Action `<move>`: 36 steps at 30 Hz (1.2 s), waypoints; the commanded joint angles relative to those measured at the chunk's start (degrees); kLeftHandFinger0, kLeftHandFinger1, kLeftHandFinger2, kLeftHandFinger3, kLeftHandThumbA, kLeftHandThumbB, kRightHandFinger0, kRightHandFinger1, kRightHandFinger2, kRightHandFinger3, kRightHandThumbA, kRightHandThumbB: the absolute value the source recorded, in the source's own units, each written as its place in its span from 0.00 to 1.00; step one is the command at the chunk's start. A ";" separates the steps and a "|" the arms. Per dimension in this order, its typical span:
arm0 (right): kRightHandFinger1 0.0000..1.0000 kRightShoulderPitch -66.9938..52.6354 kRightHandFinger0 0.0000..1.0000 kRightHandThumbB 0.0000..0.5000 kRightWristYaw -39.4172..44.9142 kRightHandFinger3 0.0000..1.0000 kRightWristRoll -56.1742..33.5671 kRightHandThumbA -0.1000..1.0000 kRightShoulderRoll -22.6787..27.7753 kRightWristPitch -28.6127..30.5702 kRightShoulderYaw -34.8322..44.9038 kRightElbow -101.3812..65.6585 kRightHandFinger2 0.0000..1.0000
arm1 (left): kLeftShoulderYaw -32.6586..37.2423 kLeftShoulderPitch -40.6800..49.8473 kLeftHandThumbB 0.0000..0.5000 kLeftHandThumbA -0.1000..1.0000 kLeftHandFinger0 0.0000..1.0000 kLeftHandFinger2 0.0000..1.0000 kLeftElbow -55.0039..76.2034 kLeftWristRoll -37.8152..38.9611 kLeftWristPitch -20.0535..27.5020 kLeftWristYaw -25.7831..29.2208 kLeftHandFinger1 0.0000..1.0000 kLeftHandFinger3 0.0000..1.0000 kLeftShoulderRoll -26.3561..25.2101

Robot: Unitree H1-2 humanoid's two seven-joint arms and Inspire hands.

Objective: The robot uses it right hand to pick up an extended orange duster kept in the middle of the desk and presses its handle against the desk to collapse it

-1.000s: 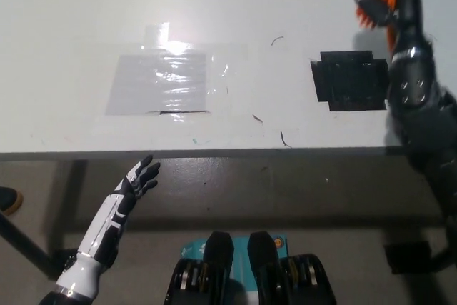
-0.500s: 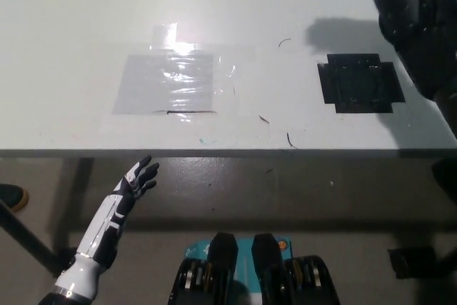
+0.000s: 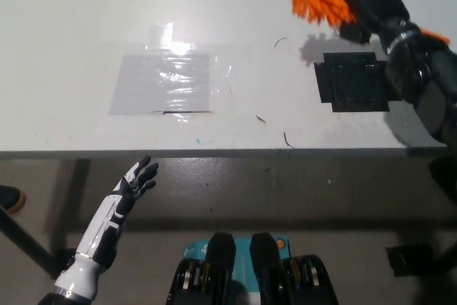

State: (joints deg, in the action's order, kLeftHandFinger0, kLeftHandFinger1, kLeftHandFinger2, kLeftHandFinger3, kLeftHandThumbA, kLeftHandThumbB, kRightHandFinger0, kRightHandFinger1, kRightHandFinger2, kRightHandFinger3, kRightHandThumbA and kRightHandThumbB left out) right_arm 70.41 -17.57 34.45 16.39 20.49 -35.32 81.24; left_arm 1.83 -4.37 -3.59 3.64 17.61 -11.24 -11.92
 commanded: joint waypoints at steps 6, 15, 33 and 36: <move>1.00 7.93 1.00 1.00 27.71 1.00 -5.18 0.82 2.75 -8.11 4.88 -0.84 1.00 | -0.25 -0.47 0.36 1.00 1.00 1.00 1.72 -1.32 -0.01 0.06 1.00 1.00 -0.84; 1.00 9.29 1.00 0.95 41.47 1.00 -20.45 0.91 4.70 -7.05 19.21 -14.54 1.00 | -0.27 -0.75 0.37 1.00 1.00 1.00 1.66 -0.71 0.10 -0.25 1.00 1.00 -0.83; 1.00 -8.04 1.00 0.95 33.67 1.00 -47.12 1.00 10.19 -25.79 42.26 -91.90 1.00 | -0.35 -4.11 0.38 1.00 1.00 1.00 -0.01 1.47 0.44 -1.49 1.00 1.00 -1.14; 1.00 -20.35 1.00 0.87 31.34 1.00 -45.92 1.00 9.89 -20.19 41.36 -102.61 1.00 | -0.26 -4.48 0.38 1.00 1.00 1.00 0.00 1.32 0.13 -1.41 1.00 1.00 -1.02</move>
State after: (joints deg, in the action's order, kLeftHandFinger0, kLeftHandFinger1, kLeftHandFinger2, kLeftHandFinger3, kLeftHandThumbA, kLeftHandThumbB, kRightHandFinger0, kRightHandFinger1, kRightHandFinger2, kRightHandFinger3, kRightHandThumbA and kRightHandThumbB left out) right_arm 59.15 13.20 16.35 17.47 9.36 -9.59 37.11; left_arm 1.92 -5.18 -5.48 3.34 16.71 -11.24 -11.91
